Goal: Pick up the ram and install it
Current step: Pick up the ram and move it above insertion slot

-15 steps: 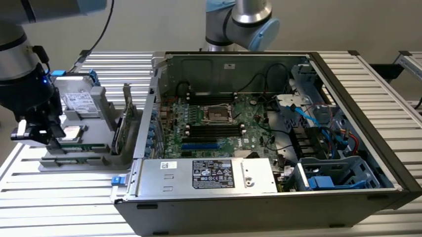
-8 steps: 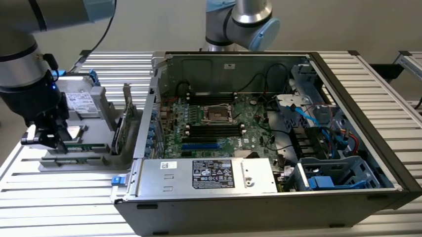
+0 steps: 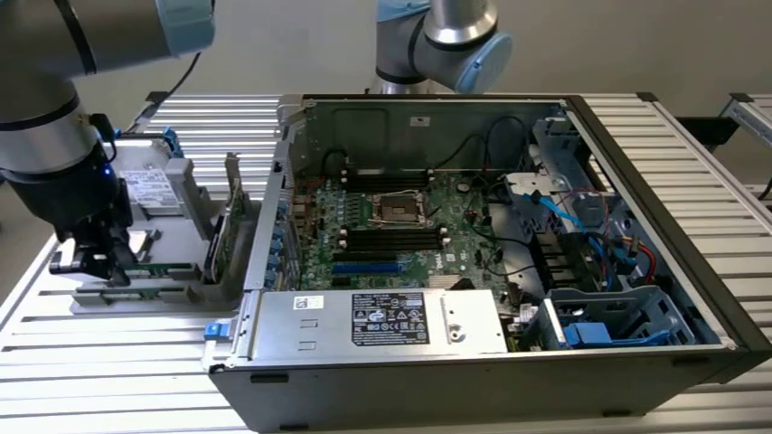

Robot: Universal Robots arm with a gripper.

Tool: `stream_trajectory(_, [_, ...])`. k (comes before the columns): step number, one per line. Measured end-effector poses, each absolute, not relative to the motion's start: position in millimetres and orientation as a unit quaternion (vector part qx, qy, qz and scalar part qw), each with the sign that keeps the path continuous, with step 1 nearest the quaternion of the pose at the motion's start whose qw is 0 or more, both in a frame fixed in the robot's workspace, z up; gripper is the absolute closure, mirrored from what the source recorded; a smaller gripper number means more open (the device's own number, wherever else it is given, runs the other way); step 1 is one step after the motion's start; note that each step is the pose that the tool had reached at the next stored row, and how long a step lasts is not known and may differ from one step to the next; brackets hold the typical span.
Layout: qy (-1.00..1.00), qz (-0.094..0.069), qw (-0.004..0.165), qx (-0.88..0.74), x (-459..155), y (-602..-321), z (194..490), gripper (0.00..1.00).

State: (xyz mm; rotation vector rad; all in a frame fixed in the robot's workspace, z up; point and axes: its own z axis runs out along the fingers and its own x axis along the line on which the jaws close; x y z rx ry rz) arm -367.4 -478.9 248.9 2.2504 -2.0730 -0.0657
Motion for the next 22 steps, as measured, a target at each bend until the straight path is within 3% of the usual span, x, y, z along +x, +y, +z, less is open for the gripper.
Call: stream_trajectory(22, [-0.677, -0.021, 0.041, 0.735, -369.1, -466.2, 210.8, 0.64])
